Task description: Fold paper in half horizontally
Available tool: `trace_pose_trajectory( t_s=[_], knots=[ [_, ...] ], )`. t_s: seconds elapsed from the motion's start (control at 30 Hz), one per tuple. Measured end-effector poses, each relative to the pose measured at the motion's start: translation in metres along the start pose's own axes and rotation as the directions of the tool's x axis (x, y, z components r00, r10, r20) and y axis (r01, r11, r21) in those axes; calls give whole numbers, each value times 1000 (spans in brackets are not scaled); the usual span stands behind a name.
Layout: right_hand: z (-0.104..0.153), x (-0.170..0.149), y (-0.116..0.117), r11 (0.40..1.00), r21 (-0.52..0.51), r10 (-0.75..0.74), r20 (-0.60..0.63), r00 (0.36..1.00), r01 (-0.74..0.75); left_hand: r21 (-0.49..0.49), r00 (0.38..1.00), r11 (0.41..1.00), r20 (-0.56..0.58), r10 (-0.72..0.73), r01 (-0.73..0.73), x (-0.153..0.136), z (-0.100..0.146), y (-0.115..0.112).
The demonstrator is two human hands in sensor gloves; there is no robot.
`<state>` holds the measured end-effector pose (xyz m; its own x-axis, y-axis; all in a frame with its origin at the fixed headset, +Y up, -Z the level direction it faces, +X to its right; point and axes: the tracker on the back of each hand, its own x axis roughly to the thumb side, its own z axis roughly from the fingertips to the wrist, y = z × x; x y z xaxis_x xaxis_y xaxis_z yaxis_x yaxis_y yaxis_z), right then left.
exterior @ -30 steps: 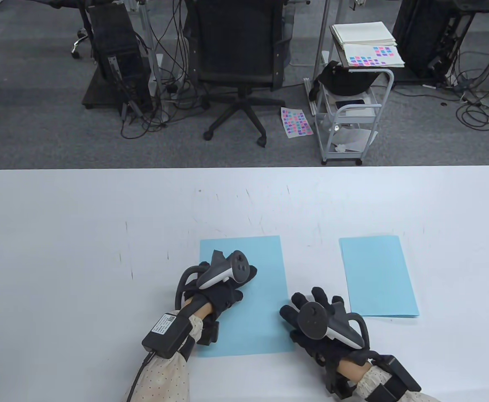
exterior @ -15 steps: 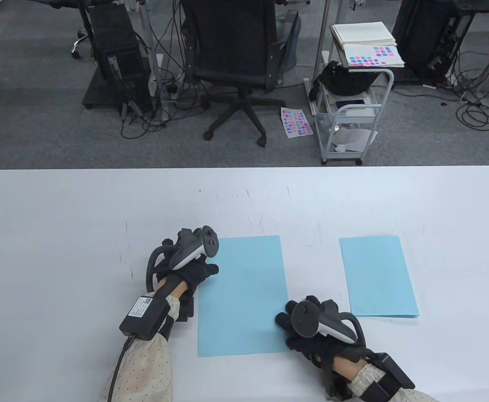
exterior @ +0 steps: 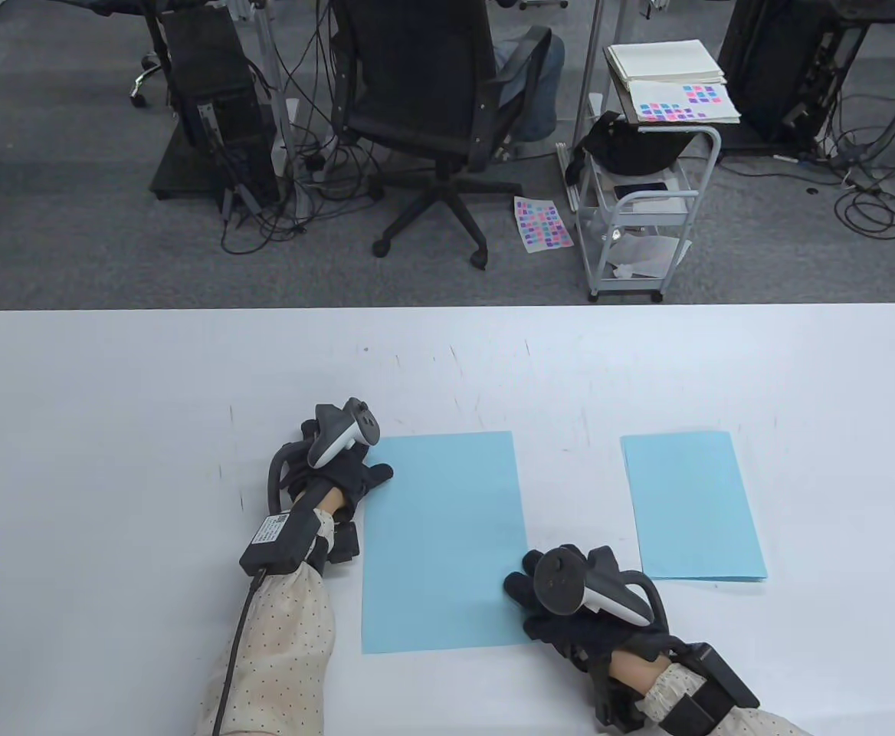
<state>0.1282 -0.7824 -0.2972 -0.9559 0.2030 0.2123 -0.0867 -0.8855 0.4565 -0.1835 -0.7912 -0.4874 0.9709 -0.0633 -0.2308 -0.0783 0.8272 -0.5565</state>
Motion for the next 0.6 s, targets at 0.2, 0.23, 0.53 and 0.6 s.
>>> trace_pose_trajectory(
  t_s=[0.2,0.23,0.53,0.6],
  knots=[
    [-1,0,0,1000,2,-1,-2,1000,1,27,1000,1000,3,-10,10,2,2,-1],
    [-1,0,0,1000,2,-3,-2,1000,3,34,1000,999,4,-15,15,2,2,0],
    [-1,0,0,1000,3,-6,-3,1000,6,52,996,995,52,78,-81,-1,16,7],
    [-1,0,0,1000,4,-5,-3,1000,5,56,990,991,69,120,-123,-2,20,9]
  ],
)
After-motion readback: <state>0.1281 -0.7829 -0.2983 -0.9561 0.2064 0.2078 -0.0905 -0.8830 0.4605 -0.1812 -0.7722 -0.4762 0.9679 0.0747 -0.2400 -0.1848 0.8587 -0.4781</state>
